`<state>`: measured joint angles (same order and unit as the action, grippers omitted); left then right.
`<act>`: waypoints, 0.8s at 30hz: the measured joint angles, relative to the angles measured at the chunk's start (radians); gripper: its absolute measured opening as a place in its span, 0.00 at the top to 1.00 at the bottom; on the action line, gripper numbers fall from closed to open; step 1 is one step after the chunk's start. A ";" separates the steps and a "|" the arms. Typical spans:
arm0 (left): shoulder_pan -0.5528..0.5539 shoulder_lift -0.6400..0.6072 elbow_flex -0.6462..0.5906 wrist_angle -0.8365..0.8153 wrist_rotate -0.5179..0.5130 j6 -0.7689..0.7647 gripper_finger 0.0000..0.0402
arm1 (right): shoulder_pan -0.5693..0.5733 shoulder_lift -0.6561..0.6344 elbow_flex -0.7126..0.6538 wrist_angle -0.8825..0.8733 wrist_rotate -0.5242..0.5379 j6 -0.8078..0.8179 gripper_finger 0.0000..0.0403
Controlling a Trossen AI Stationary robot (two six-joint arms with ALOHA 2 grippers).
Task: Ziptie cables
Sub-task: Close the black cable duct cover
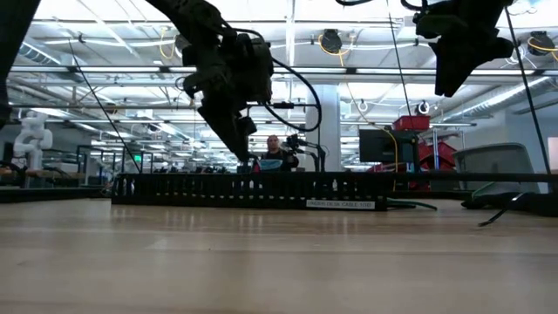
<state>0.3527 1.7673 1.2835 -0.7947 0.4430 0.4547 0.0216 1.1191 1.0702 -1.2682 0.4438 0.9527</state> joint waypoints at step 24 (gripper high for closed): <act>-0.010 -0.013 0.008 0.214 -0.137 -0.312 0.52 | 0.000 0.000 -0.001 0.011 -0.005 0.000 0.68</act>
<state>0.3425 1.7546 1.2918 -0.5804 0.3061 0.1426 0.0216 1.1191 1.0695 -1.2572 0.4393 0.9525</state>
